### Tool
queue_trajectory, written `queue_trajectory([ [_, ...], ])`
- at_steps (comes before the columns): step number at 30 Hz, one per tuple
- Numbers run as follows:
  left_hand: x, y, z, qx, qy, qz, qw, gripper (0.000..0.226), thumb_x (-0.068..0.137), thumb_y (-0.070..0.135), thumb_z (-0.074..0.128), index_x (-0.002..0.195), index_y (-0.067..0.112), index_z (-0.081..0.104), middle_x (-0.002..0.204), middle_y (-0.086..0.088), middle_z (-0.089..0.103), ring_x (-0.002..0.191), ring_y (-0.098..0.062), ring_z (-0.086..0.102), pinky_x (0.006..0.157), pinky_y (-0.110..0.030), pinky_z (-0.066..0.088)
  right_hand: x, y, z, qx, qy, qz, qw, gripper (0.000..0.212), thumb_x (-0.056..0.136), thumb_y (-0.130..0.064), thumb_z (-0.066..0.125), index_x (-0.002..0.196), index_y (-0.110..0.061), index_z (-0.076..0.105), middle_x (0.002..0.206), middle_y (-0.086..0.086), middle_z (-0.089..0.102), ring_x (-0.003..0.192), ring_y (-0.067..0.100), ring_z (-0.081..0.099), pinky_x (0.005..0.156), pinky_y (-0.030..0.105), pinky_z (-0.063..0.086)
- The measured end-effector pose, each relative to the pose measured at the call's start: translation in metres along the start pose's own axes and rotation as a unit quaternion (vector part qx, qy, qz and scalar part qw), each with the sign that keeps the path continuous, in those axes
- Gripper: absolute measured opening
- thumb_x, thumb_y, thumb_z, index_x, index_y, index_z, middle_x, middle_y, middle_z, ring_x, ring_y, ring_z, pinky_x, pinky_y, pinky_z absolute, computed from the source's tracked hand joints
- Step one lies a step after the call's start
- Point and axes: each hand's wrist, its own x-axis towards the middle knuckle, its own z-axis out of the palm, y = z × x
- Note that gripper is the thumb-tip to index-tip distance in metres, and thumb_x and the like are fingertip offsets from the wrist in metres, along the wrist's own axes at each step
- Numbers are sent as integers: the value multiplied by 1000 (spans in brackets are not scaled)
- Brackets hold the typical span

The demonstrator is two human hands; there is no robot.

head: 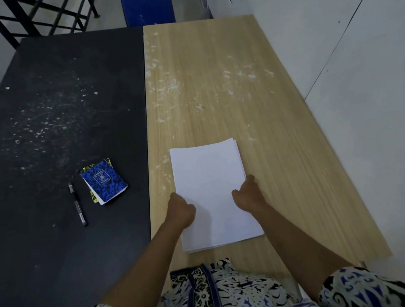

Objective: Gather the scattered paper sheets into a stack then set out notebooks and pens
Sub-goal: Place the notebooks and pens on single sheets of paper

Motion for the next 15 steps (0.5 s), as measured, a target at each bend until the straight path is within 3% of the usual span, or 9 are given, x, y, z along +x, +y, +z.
queue_trajectory([
  [3,-6,5,11,-18,45,-15,999,76,96,14,53,151,1,3,155,-18,9,131,-35,39,101,-38,39,-4,3,6,-90,68,1,994,59,93,-24,54,141,-2,29,140,16,34,123,32,42,96,41,45],
  [8,-7,-1,14,94,58,-23,994,55,94,33,54,137,5,34,141,-16,25,128,-35,30,99,-42,36,-11,0,12,-165,125,43,977,60,88,-39,57,134,-7,36,138,13,34,125,32,35,97,44,38],
  [10,-5,-5,10,122,68,-30,990,52,92,39,54,132,11,38,139,-13,26,125,-34,28,99,-41,31,-13,0,14,-167,146,53,974,66,85,-44,59,134,-8,34,140,14,32,126,33,34,98,46,37],
  [15,4,-19,-12,47,153,-37,986,61,86,35,62,139,17,36,143,-13,24,128,-36,27,107,-47,23,-22,-10,25,-181,151,-15,972,62,86,-40,58,138,-13,36,140,13,34,129,33,31,103,47,30],
])
